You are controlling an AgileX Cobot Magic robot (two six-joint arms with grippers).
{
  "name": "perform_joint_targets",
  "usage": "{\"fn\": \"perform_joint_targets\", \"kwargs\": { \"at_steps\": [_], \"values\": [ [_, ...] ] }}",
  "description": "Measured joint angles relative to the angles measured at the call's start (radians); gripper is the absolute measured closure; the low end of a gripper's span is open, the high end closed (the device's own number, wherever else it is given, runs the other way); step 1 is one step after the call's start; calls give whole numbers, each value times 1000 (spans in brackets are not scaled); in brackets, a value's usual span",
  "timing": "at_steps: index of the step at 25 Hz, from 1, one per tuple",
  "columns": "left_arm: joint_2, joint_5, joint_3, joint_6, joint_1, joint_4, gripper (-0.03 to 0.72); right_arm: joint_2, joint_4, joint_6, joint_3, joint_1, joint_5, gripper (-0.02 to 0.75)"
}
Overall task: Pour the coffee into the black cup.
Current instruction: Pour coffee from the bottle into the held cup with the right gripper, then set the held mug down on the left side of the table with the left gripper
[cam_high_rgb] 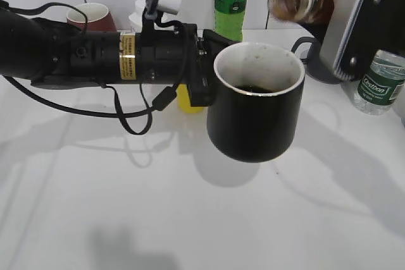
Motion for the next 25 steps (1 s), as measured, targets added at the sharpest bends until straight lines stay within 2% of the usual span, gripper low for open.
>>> {"fn": "perform_joint_targets", "kwargs": {
  "at_steps": [6,9,12,20,25],
  "values": [
    [-1,40,0,2,18,-14,636,0,0,419,0,0,0,202],
    [-23,47,0,2,48,-13,636,0,1,662,0,0,0,202],
    [-50,55,0,2,93,-14,636,0,1,820,0,0,7,202],
    [-151,89,29,2,221,-7,636,0,5,897,0,0,19,202],
    [-196,92,86,3,332,-23,636,0,8,900,0,0,19,202]
  ]
}}
